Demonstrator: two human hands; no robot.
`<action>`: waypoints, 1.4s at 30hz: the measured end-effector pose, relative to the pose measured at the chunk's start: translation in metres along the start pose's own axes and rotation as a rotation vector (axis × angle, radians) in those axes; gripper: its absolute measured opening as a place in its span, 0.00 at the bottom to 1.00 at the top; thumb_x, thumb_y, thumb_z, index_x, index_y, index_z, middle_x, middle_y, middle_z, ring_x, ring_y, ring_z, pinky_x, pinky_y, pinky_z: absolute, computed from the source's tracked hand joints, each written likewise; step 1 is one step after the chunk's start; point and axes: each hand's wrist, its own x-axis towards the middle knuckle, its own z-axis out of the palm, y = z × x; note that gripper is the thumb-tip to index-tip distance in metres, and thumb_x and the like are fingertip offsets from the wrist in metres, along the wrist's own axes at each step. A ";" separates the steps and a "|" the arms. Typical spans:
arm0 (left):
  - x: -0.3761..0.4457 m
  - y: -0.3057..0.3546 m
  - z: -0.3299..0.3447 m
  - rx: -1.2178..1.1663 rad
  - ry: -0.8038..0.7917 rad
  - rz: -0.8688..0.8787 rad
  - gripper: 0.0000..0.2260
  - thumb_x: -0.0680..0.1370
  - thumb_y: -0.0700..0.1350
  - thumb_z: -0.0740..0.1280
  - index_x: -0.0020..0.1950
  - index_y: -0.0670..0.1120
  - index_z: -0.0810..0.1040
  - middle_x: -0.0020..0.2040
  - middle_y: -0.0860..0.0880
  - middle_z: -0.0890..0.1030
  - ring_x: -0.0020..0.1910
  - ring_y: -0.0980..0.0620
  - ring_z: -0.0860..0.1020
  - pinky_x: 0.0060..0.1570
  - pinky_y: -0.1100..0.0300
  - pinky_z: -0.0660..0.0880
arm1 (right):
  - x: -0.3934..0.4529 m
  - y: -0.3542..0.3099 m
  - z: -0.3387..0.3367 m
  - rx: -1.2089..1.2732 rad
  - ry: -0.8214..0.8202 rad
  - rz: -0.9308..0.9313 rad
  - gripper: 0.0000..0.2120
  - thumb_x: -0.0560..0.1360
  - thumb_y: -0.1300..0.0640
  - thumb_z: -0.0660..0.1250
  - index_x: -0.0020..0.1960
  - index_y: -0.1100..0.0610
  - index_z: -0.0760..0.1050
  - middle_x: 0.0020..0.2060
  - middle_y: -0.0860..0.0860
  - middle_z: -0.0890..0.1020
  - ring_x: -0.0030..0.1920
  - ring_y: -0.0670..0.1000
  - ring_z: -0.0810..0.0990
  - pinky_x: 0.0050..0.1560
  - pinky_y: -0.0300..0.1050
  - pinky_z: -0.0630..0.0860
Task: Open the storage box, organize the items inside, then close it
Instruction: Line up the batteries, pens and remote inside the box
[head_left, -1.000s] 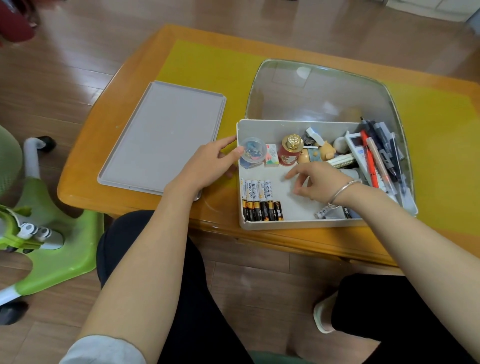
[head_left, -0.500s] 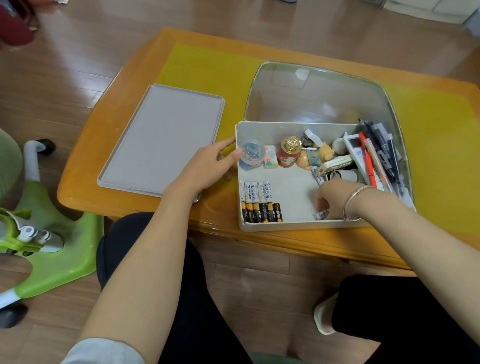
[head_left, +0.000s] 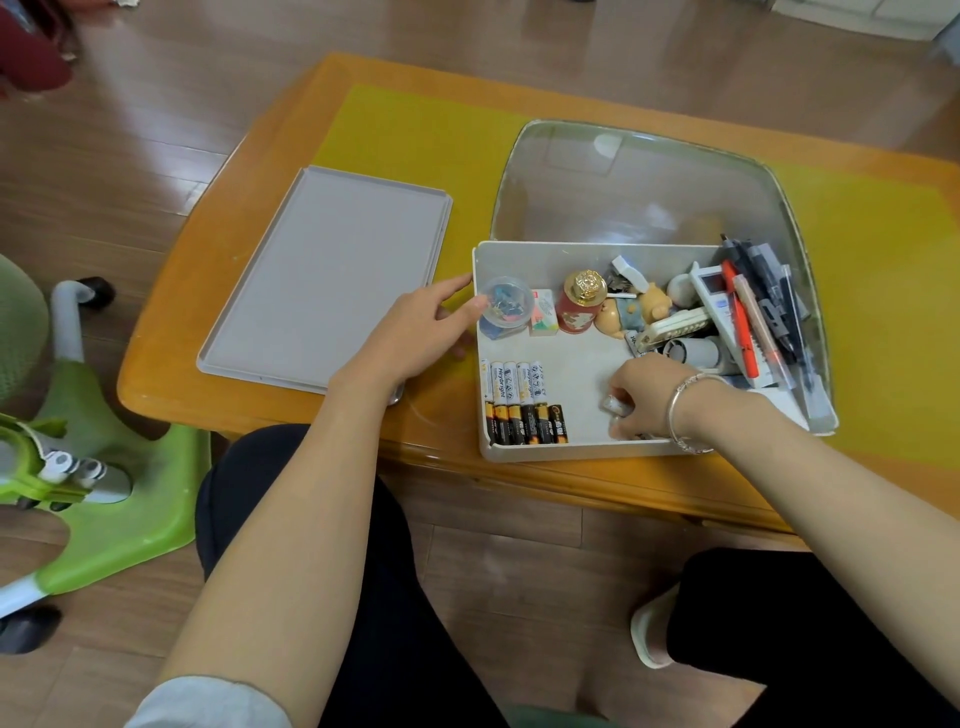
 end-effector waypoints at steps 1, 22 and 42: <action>0.000 0.000 0.000 -0.001 -0.002 0.000 0.24 0.80 0.59 0.59 0.75 0.55 0.65 0.44 0.58 0.82 0.38 0.62 0.82 0.44 0.63 0.76 | 0.001 0.000 0.001 -0.004 0.006 0.006 0.13 0.67 0.50 0.70 0.33 0.55 0.70 0.29 0.50 0.74 0.33 0.53 0.75 0.34 0.42 0.71; 0.000 -0.001 0.001 -0.011 0.002 -0.004 0.24 0.80 0.59 0.59 0.75 0.55 0.65 0.43 0.56 0.83 0.39 0.61 0.82 0.45 0.61 0.76 | 0.016 -0.020 -0.008 0.513 0.204 0.167 0.18 0.73 0.51 0.69 0.29 0.55 0.69 0.26 0.51 0.74 0.29 0.49 0.72 0.28 0.40 0.69; 0.004 -0.006 -0.001 -0.005 -0.014 0.015 0.24 0.79 0.60 0.59 0.75 0.55 0.65 0.45 0.57 0.82 0.38 0.61 0.82 0.47 0.57 0.78 | 0.030 -0.039 -0.003 0.758 0.328 0.186 0.15 0.76 0.52 0.66 0.61 0.55 0.73 0.43 0.54 0.83 0.35 0.48 0.79 0.40 0.39 0.76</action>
